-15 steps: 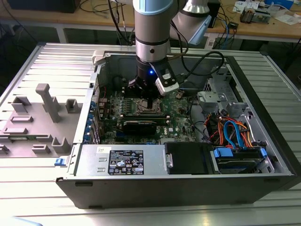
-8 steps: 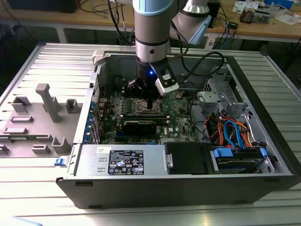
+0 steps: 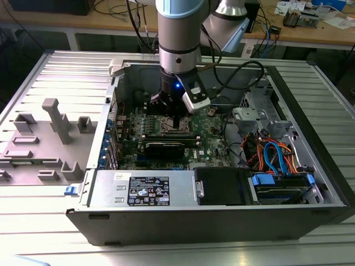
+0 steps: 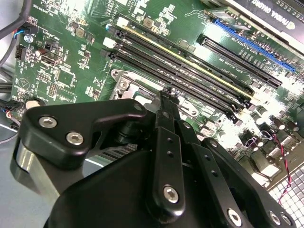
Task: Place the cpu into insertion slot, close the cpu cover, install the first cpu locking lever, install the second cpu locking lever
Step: 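Install the second cpu locking lever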
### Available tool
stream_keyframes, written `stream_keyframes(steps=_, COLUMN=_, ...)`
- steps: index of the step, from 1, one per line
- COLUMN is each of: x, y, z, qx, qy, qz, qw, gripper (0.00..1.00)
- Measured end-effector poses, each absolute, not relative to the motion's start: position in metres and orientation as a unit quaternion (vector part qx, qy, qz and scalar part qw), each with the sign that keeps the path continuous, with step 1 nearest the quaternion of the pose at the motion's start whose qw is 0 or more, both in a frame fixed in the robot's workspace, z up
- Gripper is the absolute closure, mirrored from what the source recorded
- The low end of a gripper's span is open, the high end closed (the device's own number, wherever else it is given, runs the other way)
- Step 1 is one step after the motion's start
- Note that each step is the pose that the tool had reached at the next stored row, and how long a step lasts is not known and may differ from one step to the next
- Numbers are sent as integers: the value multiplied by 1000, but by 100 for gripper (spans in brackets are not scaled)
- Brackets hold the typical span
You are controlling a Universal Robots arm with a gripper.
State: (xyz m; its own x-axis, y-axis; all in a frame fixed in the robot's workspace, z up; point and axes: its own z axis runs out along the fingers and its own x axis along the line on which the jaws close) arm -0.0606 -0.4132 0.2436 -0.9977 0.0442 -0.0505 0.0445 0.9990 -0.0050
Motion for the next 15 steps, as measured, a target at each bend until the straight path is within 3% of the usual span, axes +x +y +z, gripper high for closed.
stream_keyframes(steps=15, x=-71, y=-413, z=242, qx=22, qy=999, qz=-3, qw=25, gripper=89)
